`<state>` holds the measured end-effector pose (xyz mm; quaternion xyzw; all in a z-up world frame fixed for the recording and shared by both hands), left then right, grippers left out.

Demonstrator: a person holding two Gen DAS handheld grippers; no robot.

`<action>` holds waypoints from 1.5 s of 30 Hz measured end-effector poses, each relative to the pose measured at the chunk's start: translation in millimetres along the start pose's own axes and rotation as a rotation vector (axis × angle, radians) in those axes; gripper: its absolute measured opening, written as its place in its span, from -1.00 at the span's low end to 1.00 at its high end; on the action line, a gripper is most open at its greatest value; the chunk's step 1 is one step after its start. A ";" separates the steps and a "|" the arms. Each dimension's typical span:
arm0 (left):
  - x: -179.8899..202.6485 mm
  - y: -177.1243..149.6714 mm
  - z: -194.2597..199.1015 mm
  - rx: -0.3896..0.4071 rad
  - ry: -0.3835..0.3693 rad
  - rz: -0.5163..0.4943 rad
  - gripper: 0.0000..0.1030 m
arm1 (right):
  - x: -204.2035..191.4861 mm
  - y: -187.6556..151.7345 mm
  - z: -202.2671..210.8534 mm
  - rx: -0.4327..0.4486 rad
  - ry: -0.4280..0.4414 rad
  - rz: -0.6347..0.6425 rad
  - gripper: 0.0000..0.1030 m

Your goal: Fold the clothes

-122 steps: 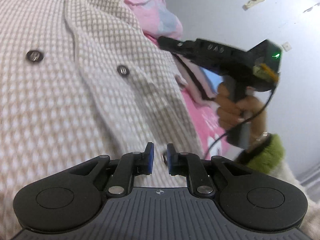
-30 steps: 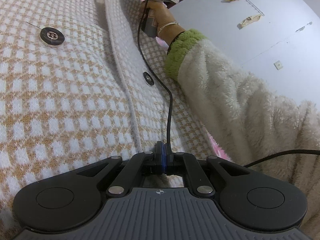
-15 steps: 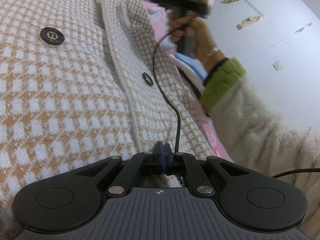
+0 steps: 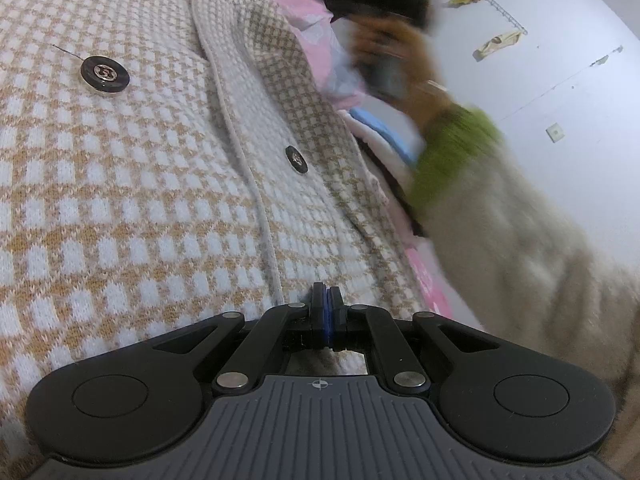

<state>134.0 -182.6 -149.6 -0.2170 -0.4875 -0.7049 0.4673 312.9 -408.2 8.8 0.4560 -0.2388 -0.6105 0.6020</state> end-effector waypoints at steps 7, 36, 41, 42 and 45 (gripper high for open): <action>-0.5 3.0 2.9 -0.004 0.003 0.047 -0.92 | -24.3 4.3 227.3 0.176 -0.027 0.086 -0.66; 86.3 -18.2 3.2 -0.064 0.387 -0.322 -0.90 | -94.0 -314.4 313.1 -0.040 -0.153 0.208 -0.63; 87.3 -24.6 12.0 -0.074 0.386 -0.329 -0.90 | -112.3 -302.8 324.6 0.027 -0.090 0.211 -0.63; 87.5 -25.9 13.7 -0.076 0.386 -0.330 -0.90 | -114.7 -302.9 321.7 0.027 -0.075 0.209 -0.63; 88.0 -29.8 19.0 -0.081 0.386 -0.335 -0.90 | -126.8 -305.6 308.3 0.010 -0.005 0.194 -0.63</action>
Point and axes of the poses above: each gripper's, at about its wrist camera, not at the fingertips, and z roughly against the way its jaws point, x to its right, y to its top, the point moved 5 cm from there along -z, roughly the way its jaws point, and after that the axes turned 7 degrees about y, right-handed, at the moved point
